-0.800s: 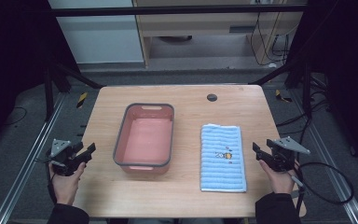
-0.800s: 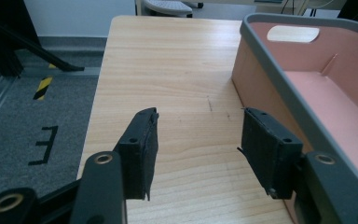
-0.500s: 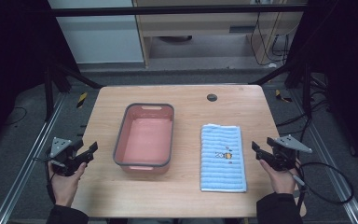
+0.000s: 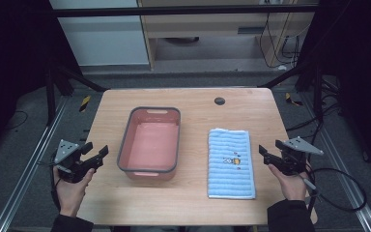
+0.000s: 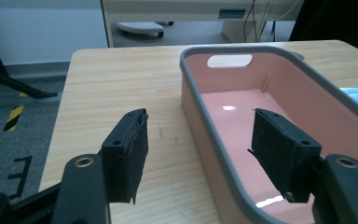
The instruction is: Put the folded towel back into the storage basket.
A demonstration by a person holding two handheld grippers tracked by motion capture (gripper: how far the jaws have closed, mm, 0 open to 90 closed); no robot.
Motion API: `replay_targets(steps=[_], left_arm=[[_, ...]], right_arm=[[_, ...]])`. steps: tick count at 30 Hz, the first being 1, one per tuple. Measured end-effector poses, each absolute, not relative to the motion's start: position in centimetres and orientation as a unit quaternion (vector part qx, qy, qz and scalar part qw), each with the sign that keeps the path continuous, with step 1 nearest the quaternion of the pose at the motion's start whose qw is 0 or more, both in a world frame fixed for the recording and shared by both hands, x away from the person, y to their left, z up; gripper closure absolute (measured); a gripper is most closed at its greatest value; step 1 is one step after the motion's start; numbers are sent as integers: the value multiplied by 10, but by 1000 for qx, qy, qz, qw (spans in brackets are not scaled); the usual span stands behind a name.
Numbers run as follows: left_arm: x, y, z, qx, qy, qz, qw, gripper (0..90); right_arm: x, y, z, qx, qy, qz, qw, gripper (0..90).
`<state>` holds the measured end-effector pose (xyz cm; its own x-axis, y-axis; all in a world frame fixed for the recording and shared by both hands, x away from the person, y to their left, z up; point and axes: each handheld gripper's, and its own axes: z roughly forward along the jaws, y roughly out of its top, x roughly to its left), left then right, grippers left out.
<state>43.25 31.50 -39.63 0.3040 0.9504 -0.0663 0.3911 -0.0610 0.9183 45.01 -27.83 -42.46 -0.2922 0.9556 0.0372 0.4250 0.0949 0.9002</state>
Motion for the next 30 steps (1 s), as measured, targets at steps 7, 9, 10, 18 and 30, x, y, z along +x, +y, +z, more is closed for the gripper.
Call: replay_targets(steps=[7,9,10,18,30], left_arm=[[427,301,-389,667,495,296,472,355],[424,293,-387,670,486,293,479,355],[423,291,-386,671,483,292,480,355],[419,270,-386,686,462,288,483,349],[418,247,-382,699,443,283,485,348]], right_arm=[[449,-274,-416,498,682,439,305,323],[449,-272,-413,492,686,440,305,320],[449,-272,-412,491,687,441,305,318],[450,-269,-410,484,695,438,301,320],[453,-266,-406,479,701,438,295,322]])
